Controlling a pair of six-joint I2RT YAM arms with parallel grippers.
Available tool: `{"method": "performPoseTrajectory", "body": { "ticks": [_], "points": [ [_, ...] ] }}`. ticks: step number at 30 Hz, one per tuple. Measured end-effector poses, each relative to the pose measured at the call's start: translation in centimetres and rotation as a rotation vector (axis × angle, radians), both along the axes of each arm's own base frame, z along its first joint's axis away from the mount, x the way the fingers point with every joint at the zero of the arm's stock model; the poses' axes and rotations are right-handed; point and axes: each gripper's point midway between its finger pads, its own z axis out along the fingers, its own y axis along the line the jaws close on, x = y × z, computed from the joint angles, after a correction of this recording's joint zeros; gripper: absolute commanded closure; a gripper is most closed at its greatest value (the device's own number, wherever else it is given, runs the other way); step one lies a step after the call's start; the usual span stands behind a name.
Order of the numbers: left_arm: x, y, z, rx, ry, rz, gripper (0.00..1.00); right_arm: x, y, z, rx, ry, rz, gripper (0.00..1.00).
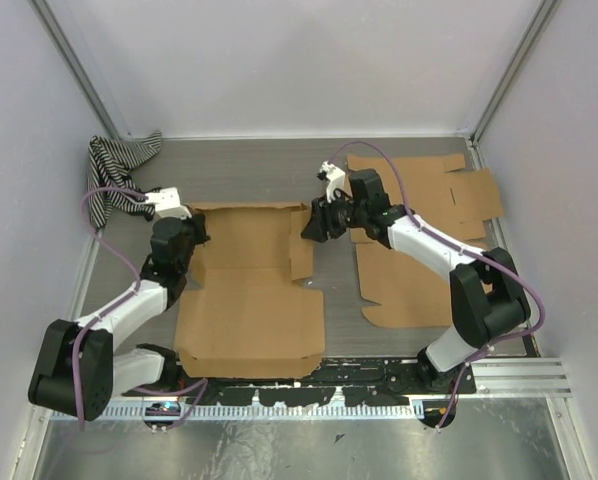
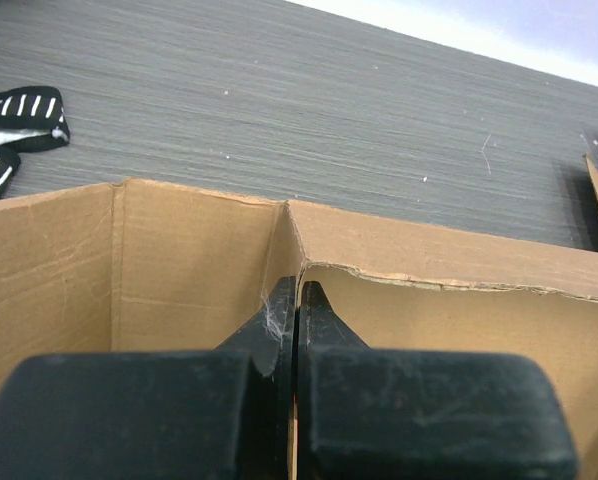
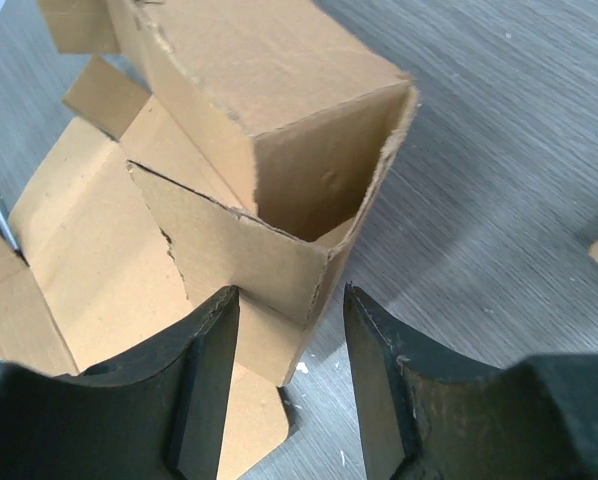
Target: Fold the paper box
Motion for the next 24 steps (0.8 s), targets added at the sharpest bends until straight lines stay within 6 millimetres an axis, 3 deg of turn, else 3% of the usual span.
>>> {"method": "performPoseTrajectory", "body": {
  "ticks": [7, 14, 24],
  "points": [
    [-0.7, 0.1, 0.8, -0.014, -0.050, -0.003, 1.00, 0.2, -0.5, -0.6, -0.042, 0.023, -0.066, 0.46],
    [-1.6, 0.1, 0.9, -0.035, -0.124, -0.011, 1.00, -1.3, 0.1, -0.8, -0.032, 0.044, -0.022, 0.42],
    [-2.6, 0.0, 0.9, -0.059, -0.200, -0.035, 1.00, -4.1, -0.8, -0.7, -0.020, 0.043, 0.008, 0.42]
  ]
}}
